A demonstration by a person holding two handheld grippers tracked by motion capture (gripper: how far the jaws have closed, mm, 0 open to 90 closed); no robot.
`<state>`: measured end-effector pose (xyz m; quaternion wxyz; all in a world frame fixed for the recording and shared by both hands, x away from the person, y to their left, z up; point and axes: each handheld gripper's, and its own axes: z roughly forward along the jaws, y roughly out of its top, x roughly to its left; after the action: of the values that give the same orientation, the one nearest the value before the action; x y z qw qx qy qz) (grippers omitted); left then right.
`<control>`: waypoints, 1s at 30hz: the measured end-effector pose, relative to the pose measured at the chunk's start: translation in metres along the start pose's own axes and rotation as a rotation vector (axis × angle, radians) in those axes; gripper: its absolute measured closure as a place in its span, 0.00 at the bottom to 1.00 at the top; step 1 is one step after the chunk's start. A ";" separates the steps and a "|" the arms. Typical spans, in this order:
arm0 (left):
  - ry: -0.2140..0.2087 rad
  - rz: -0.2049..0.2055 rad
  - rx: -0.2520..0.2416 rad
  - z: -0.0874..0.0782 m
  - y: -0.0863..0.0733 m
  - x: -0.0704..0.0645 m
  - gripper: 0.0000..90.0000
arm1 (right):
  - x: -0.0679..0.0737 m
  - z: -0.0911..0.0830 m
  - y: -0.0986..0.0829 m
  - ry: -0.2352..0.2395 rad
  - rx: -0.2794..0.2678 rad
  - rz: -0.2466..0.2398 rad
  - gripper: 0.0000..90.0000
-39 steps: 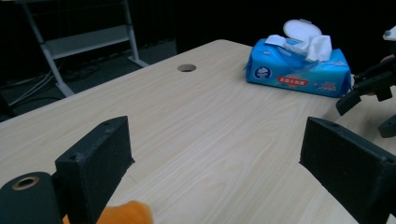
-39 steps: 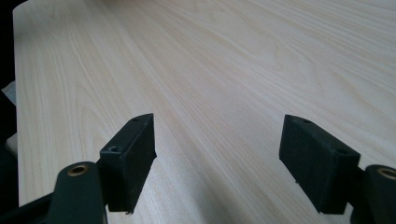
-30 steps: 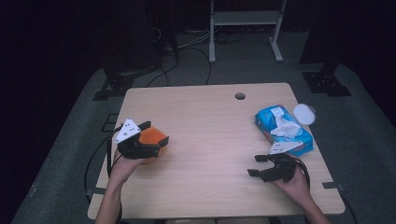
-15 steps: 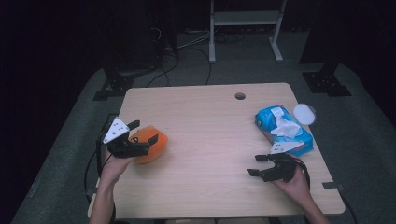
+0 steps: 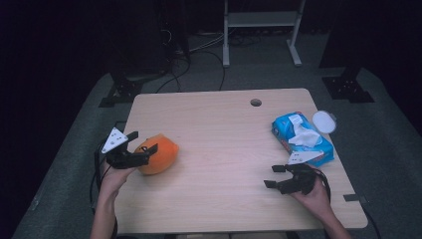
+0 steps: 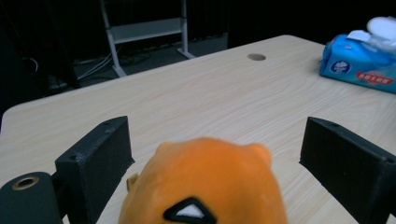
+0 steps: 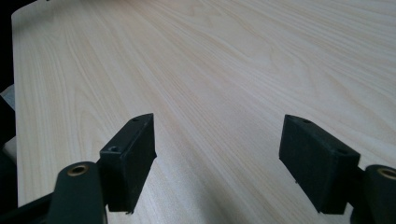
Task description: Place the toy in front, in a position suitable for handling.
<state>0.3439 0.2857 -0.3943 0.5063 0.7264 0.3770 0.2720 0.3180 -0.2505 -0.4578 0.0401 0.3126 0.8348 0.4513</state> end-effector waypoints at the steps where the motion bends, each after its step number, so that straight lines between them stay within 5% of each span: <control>1: 0.000 -0.003 0.003 0.001 -0.002 0.002 0.09 | 0.000 0.000 0.000 -0.001 -0.002 -0.001 0.29; 9: -0.006 -0.051 0.024 0.006 -0.018 0.011 0.09 | 0.000 -0.001 0.000 0.001 -0.006 -0.002 0.29; 30: -0.073 -0.068 0.111 0.022 -0.042 0.012 0.15 | 0.001 -0.004 0.001 -0.006 -0.011 -0.012 0.29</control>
<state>0.3562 0.2926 -0.4405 0.4873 0.7496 0.3974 0.2068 0.3162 -0.2524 -0.4550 0.0471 0.3089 0.8340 0.4547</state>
